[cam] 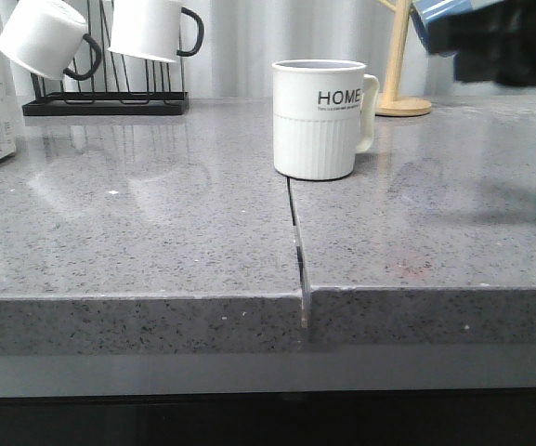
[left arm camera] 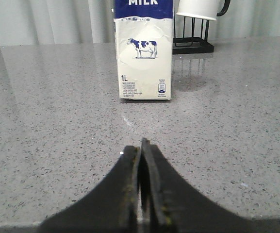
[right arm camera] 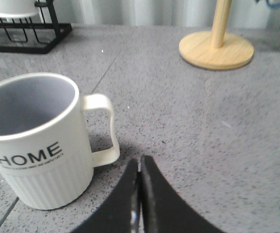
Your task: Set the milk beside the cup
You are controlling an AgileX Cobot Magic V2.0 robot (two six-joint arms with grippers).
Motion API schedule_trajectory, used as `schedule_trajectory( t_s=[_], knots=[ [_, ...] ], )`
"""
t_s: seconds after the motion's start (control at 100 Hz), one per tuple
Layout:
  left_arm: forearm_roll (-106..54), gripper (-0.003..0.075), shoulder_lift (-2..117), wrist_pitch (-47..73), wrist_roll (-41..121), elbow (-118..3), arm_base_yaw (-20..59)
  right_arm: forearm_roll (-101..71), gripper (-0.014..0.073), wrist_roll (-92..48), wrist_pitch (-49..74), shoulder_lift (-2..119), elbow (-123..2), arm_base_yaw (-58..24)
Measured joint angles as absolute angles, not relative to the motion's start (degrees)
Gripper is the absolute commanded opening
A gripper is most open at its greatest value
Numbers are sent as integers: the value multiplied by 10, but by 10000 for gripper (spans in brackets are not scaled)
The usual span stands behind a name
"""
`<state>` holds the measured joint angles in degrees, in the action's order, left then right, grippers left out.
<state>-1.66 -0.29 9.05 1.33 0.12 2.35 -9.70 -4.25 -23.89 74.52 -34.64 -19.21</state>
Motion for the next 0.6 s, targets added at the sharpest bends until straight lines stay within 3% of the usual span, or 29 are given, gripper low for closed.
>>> schedule_trajectory(
  t_s=[0.24, 0.6],
  knots=[
    [-17, -21, -3, 90, 13, 1, 23, -17, -67, 8, -99, 616, -338, -140],
    [-17, -21, -3, 90, 13, 1, 23, 45, -67, 69, 0, 430, -269, -66]
  ],
)
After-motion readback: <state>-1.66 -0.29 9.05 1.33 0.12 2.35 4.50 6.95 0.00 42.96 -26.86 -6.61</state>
